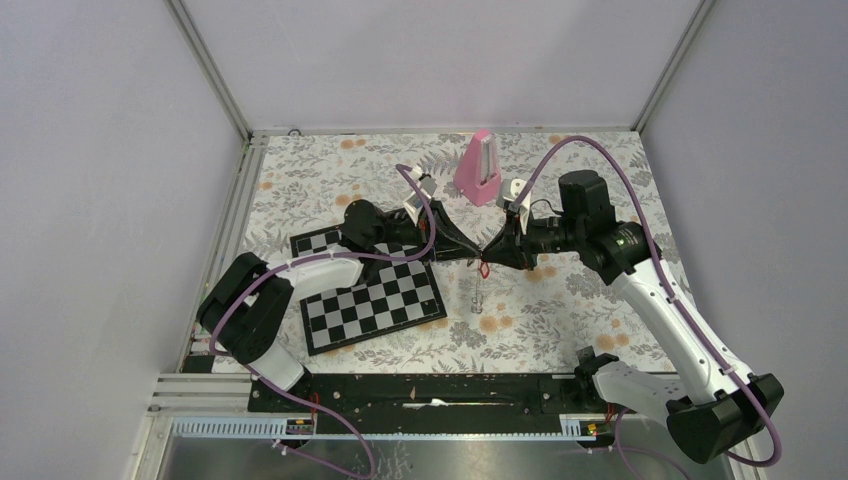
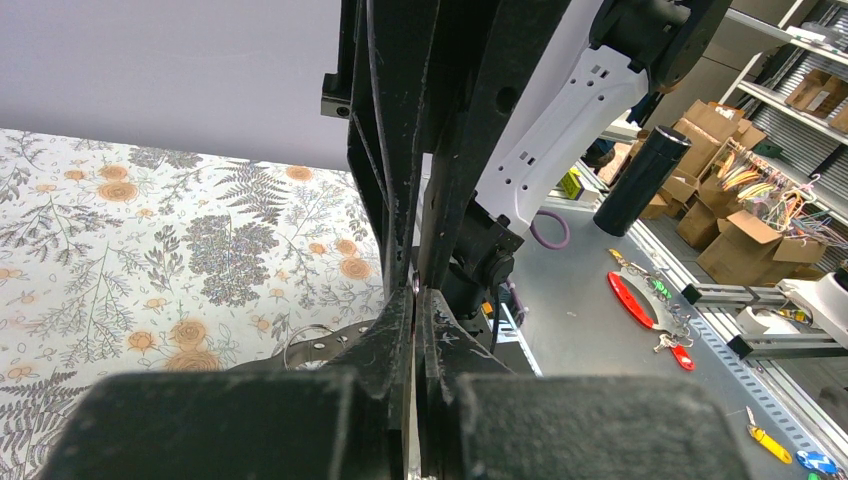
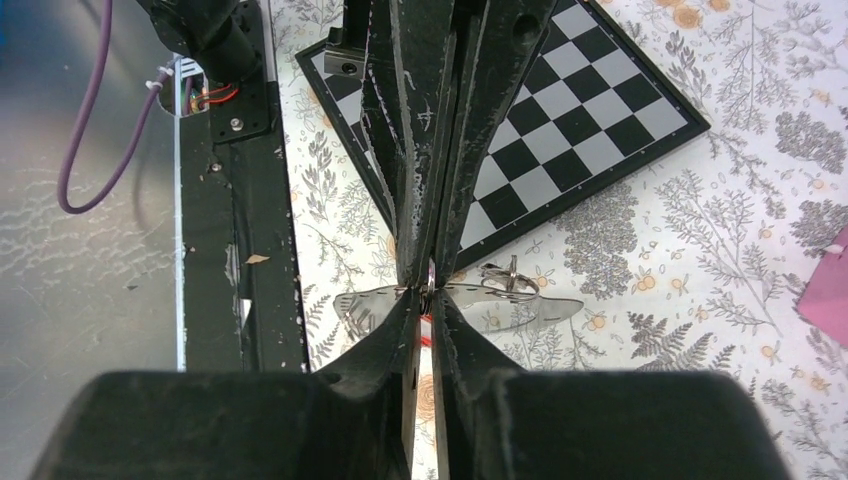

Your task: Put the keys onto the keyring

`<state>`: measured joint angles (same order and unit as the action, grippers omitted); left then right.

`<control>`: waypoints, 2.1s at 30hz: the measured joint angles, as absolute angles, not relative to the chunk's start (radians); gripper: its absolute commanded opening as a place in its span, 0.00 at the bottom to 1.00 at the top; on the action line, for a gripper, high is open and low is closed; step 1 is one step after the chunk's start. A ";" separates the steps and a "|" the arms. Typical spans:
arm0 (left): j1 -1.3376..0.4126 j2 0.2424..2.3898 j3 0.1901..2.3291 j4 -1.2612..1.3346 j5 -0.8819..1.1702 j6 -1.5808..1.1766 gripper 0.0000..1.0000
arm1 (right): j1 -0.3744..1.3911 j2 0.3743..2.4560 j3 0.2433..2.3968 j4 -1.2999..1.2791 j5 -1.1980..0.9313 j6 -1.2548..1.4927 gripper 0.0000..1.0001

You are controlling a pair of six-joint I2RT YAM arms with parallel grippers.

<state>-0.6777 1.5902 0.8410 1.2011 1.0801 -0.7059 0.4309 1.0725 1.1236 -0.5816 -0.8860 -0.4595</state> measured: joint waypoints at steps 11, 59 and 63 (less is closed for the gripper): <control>-0.677 1.590 0.841 1.198 1.082 -0.678 0.00 | 0.425 1.073 1.115 -0.571 -0.899 -0.445 0.00; -0.712 1.544 1.043 0.375 1.132 -0.049 0.30 | 0.446 1.170 1.213 -0.797 -0.797 -0.542 0.00; -0.712 1.544 1.048 0.371 1.131 -0.050 0.30 | 0.446 1.170 1.213 -0.797 -0.796 -0.542 0.00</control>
<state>-0.7116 1.5436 1.0477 0.3710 1.1313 -0.0498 0.4461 1.1698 1.2133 -0.7971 -0.7963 -0.5415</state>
